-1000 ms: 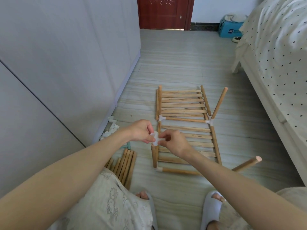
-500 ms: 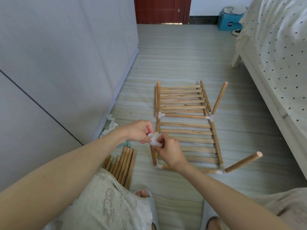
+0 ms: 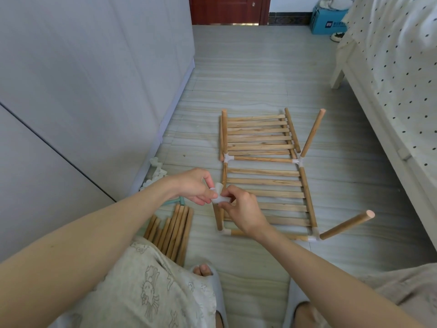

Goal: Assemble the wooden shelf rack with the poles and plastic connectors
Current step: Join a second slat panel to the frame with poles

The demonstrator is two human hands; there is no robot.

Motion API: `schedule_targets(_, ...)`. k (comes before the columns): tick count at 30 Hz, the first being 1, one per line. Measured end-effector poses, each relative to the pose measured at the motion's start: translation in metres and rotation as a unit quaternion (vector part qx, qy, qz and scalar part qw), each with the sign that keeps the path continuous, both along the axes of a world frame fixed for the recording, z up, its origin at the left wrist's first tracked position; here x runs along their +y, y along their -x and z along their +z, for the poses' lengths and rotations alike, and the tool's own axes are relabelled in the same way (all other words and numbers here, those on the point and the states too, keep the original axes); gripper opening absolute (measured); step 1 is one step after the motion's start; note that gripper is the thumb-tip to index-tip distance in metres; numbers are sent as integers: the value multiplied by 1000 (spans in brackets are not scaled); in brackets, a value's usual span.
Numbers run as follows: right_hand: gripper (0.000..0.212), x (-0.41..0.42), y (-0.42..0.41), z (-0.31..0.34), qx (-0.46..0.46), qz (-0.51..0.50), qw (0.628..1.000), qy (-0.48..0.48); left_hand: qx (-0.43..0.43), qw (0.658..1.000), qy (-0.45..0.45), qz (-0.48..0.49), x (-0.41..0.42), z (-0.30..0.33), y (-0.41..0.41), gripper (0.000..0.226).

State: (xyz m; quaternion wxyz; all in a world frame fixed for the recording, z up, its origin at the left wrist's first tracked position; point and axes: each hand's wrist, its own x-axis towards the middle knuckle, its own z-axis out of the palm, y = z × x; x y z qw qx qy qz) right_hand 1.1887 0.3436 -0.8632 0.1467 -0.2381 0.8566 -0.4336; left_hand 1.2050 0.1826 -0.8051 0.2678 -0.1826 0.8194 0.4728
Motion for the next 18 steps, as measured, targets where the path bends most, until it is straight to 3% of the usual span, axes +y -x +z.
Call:
schedule_targets(13, 19, 1, 9, -4, -9, 12, 1000, -5, -58, 981, -146, 110, -5, -8, -5, 18)
schedule_targets(18, 19, 0, 9, -8, 11, 23, 1000, 0, -113, 967, -201, 105, -11, -12, -5, 42)
